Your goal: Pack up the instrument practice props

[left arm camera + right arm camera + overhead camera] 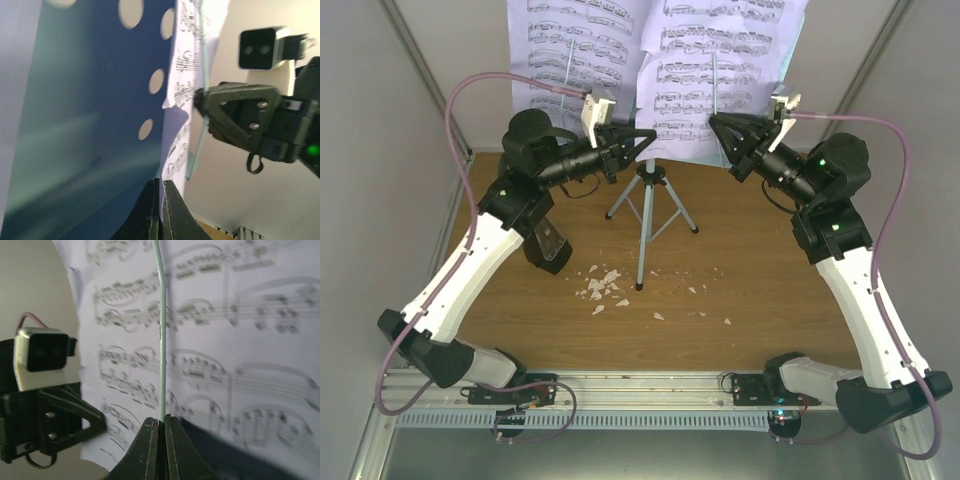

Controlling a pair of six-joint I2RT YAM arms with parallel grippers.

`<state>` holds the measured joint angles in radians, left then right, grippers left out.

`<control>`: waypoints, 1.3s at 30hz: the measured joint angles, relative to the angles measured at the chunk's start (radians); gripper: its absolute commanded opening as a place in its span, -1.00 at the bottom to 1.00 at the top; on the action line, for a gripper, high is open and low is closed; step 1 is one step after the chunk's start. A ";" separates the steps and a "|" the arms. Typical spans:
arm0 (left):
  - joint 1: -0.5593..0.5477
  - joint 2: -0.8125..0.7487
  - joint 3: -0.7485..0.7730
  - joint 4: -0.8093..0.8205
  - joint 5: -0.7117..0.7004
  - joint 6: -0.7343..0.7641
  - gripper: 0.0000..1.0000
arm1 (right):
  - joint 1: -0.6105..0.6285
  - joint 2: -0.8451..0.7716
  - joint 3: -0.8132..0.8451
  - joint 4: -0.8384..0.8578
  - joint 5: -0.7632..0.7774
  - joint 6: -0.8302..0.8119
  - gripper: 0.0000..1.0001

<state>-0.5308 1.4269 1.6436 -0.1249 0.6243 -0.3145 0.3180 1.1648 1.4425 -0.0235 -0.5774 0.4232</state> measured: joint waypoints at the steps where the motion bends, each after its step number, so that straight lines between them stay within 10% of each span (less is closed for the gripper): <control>1: 0.000 -0.013 0.000 -0.003 0.001 0.010 -1.00 | 0.000 0.000 -0.001 0.002 0.000 0.000 -0.99; 10: 0.003 -0.205 -0.014 -0.070 -0.008 0.104 -1.00 | 0.000 0.000 -0.003 0.006 0.004 0.000 -0.95; 15: 0.003 -0.330 -0.049 -0.161 -0.066 0.150 -1.00 | 0.000 0.000 -0.004 0.002 0.021 0.000 0.24; 23: 0.003 -0.562 -0.204 -0.315 -0.047 0.150 -1.00 | 0.002 -0.036 -0.038 -0.005 0.025 -0.019 0.94; 39: 0.003 -0.851 -0.871 -0.345 0.199 -0.104 -1.00 | 0.002 -0.248 -0.262 -0.003 0.088 -0.093 0.99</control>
<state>-0.5274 0.5762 0.7723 -0.4698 0.8230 -0.4183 0.3199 0.9173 1.1805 -0.0261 -0.4896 0.3298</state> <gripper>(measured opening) 0.017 0.995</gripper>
